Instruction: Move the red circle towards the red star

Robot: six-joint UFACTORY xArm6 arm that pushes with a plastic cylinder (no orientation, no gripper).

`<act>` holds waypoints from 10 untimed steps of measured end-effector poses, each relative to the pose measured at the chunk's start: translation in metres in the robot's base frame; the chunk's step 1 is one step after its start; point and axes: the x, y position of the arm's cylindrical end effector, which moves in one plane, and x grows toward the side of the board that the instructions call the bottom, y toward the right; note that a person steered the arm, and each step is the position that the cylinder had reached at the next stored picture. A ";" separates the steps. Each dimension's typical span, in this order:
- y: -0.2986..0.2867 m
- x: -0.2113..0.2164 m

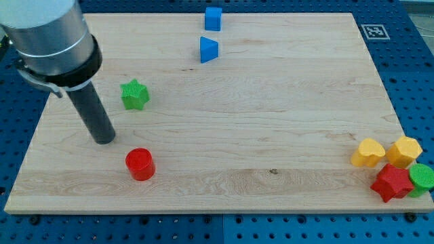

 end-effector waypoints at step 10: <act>0.062 0.050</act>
